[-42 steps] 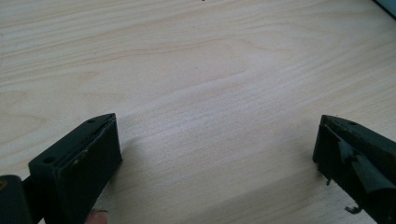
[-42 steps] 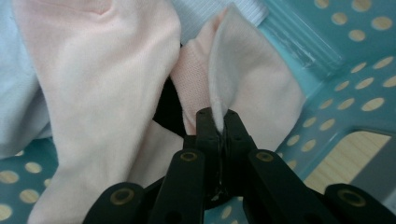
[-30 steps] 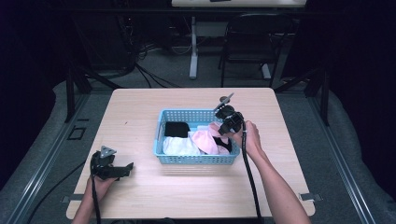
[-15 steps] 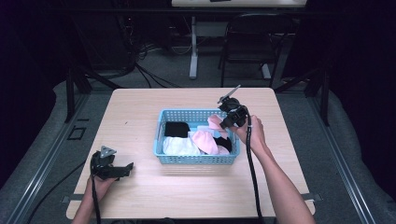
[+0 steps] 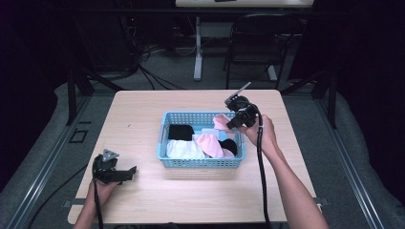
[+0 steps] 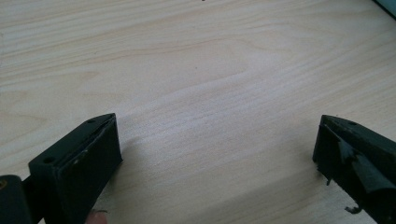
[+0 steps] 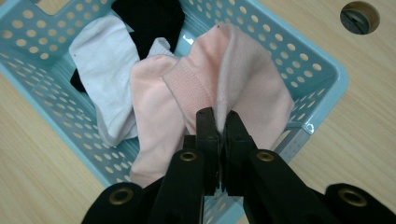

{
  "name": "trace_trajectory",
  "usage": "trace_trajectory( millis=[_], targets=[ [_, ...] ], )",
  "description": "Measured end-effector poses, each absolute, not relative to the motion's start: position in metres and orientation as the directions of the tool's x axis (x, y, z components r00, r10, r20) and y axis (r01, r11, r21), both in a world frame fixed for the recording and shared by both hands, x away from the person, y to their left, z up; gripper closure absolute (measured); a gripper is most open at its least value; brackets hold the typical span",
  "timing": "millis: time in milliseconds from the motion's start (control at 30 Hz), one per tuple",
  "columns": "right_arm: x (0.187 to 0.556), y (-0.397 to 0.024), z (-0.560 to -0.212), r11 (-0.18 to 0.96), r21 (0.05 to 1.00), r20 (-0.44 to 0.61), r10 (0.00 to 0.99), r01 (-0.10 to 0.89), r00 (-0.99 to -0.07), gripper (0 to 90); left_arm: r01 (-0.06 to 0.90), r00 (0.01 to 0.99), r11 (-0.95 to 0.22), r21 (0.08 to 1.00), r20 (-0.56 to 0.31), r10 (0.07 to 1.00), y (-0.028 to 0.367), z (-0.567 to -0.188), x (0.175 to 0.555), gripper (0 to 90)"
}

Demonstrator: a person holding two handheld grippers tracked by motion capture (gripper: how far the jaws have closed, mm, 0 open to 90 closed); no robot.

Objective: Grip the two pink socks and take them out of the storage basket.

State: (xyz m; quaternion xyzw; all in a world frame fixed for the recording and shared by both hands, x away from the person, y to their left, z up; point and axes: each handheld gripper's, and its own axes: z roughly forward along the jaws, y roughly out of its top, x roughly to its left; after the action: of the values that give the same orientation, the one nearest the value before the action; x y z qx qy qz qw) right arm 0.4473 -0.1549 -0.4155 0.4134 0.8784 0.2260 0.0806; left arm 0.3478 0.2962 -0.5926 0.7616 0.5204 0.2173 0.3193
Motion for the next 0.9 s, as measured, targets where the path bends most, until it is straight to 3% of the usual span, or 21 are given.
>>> trace_trajectory(
  millis=[900],
  targets=[
    [0.414,-0.194,-0.365,0.527,0.538,0.019,0.773,0.658,-0.635,87.1,0.654,0.364,-0.254,0.713,-0.002,0.932,0.296,-0.593,0.348,0.9]
  ],
)
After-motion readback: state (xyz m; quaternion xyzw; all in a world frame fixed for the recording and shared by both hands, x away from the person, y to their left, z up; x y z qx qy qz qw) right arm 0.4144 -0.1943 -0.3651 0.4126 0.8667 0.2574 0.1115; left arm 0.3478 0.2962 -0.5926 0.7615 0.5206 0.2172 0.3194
